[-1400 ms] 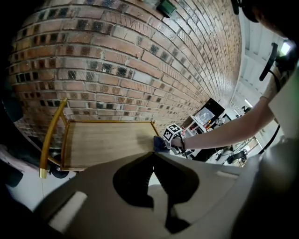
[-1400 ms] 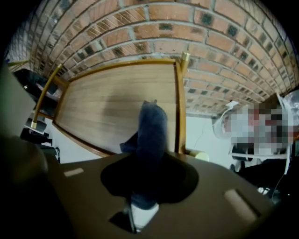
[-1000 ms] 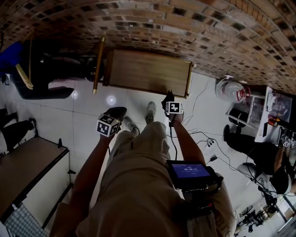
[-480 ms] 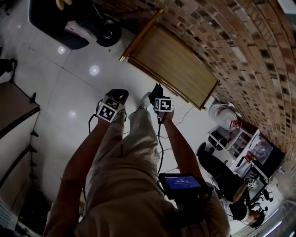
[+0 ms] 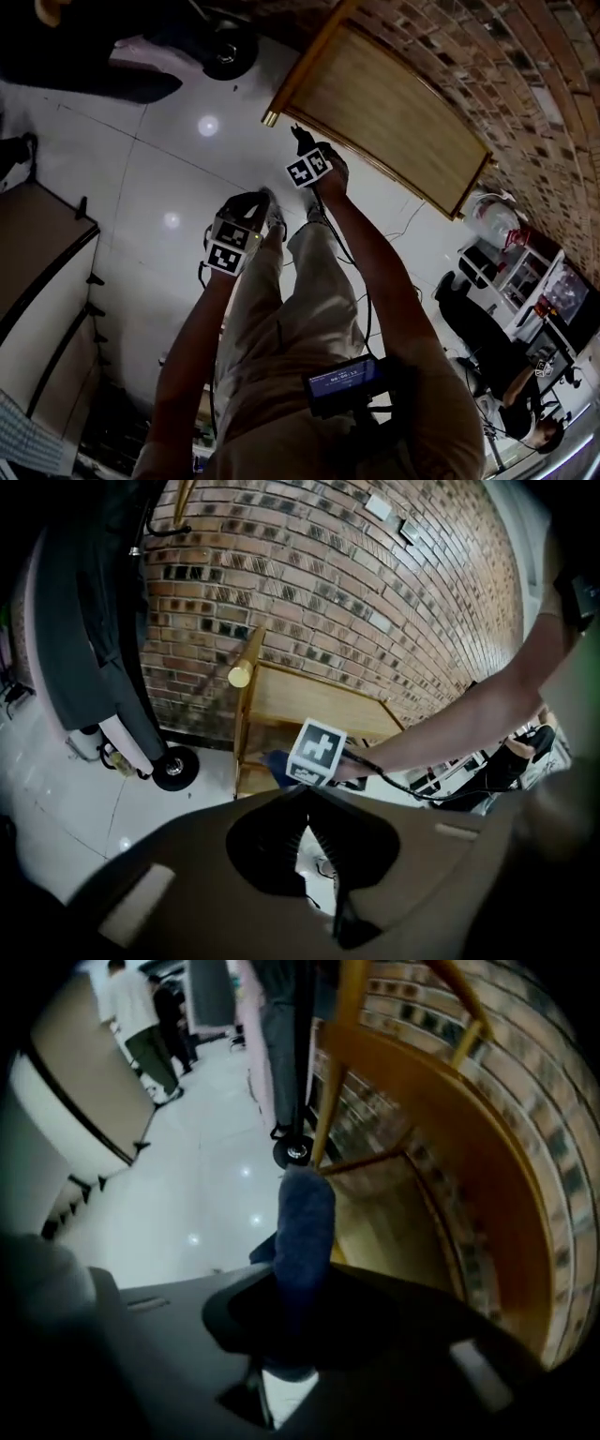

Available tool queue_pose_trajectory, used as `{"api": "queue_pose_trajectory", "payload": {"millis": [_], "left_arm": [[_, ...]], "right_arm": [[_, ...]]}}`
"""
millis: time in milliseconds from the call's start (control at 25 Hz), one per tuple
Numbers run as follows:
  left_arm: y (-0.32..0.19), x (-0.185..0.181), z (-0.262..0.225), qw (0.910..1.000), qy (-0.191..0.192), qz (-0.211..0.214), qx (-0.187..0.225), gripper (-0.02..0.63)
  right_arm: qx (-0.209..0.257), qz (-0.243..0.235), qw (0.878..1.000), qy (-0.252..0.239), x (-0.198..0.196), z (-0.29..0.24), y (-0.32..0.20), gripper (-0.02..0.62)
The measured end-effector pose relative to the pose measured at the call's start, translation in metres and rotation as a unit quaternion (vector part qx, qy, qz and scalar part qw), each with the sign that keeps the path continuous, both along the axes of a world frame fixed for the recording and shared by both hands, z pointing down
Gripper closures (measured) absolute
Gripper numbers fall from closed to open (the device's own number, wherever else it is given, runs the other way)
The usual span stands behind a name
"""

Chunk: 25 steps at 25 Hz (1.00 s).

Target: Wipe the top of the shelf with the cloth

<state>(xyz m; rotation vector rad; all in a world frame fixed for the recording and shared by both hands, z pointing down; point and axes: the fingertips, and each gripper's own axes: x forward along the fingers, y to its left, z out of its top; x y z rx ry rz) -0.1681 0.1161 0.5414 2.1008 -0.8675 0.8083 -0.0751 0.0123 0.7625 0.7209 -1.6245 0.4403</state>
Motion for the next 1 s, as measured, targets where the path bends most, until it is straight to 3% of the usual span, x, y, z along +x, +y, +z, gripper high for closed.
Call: {"api": "queue_pose_trajectory", "payload": {"millis": [200, 360, 480, 600, 800, 1000], "left_arm": [[-0.003, 0.004, 0.018, 0.9999, 0.005, 0.012, 0.005, 0.603], [-0.002, 0.008, 0.036, 0.9999, 0.015, 0.007, 0.0, 0.603], [0.002, 0.011, 0.051, 0.9997, 0.02, 0.012, -0.009, 0.603], [0.009, 0.016, 0.059, 0.9992, 0.023, 0.03, -0.011, 0.603], [0.022, 0.031, 0.064, 0.9977, 0.026, 0.061, -0.017, 0.603], [0.036, 0.051, 0.064, 0.9951, 0.024, 0.092, -0.024, 0.603]], "right_arm": [[0.089, -0.092, 0.988, 0.08, -0.024, 0.043, -0.043, 0.505], [0.122, -0.149, 0.974, 0.119, -0.041, 0.083, -0.069, 0.503], [0.137, -0.163, 0.968, 0.135, -0.044, 0.101, -0.08, 0.495], [0.148, -0.151, 0.971, 0.113, -0.041, 0.098, -0.08, 0.497], [0.119, -0.13, 0.979, 0.1, 0.005, 0.101, -0.057, 0.499], [0.09, -0.125, 0.983, 0.101, 0.09, 0.103, -0.026, 0.499]]}}
